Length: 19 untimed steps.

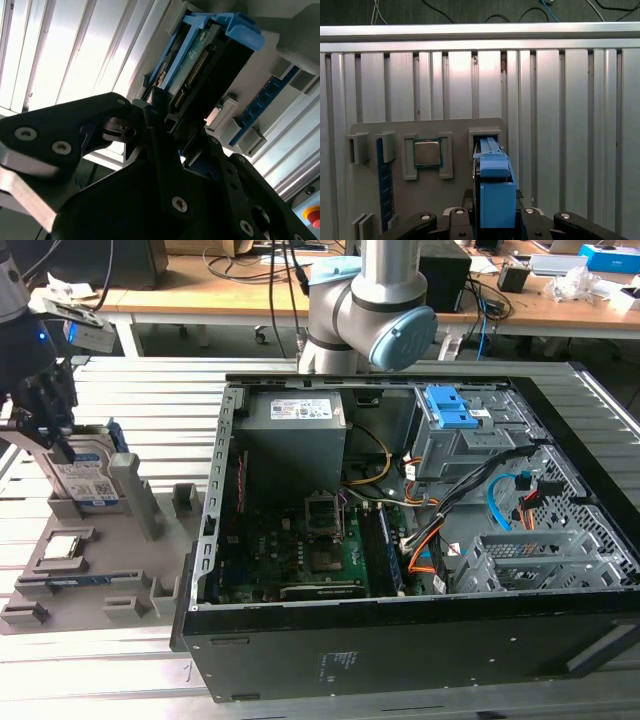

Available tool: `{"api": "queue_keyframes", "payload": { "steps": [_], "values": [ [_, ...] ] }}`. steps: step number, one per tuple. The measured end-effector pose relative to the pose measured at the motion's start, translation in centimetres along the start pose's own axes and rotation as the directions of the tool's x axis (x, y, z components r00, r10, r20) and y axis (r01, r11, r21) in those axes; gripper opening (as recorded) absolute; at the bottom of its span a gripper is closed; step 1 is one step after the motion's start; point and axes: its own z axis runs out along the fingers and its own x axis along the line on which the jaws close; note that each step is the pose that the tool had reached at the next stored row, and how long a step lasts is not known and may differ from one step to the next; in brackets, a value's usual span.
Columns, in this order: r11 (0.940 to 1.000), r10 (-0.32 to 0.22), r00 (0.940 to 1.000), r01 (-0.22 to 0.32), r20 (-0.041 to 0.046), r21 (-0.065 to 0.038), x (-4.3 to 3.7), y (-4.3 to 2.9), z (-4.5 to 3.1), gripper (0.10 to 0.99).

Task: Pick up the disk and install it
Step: 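Pick up the disk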

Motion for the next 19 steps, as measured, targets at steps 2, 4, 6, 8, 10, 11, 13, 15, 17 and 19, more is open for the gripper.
{"api": "queue_keyframes", "payload": {
  "steps": [2, 4, 6, 8, 10, 11, 13, 15, 17, 19],
  "values": [
    [1.0, 0.0, 1.0, 0.0, -0.0002, -0.004, 0.0, 0.0, 0.01, 0.365],
    [1.0, 0.0, 1.0, 0.0, -0.0001, -0.005, 0.0, -0.01, 0.01, 0.365],
    [1.0, 0.0, 1.0, 0.0, -0.0001, -0.007, 0.0, -0.01, 0.01, 0.365],
    [1.0, 0.0, 1.0, 0.0, -0.0001, -0.007, 0.0, -0.01, 0.01, 0.365],
    [1.0, 0.0, 1.0, 0.0, -0.0001, -0.008, 0.0, -0.01, 0.01, 0.365],
    [1.0, 0.0, 1.0, 0.0, -0.0001, -0.008, 0.0, -0.01, 0.01, 0.365],
    [1.0, 0.0, 1.0, 0.0, -0.0001, -0.009, 0.0, -0.01, 0.01, 0.365],
    [1.0, 0.0, 1.0, 0.0, -0.0003, -0.01, 0.0, -0.01, 0.01, 0.365],
    [1.0, 0.0, 1.0, 0.0, -0.001, -0.01, 0.0, -0.02, 0.02, 0.365],
    [1.0, 0.0, 1.0, 0.0, -0.0013, -0.01, 0.0, -0.04, 0.02, 0.365]
  ]
}}
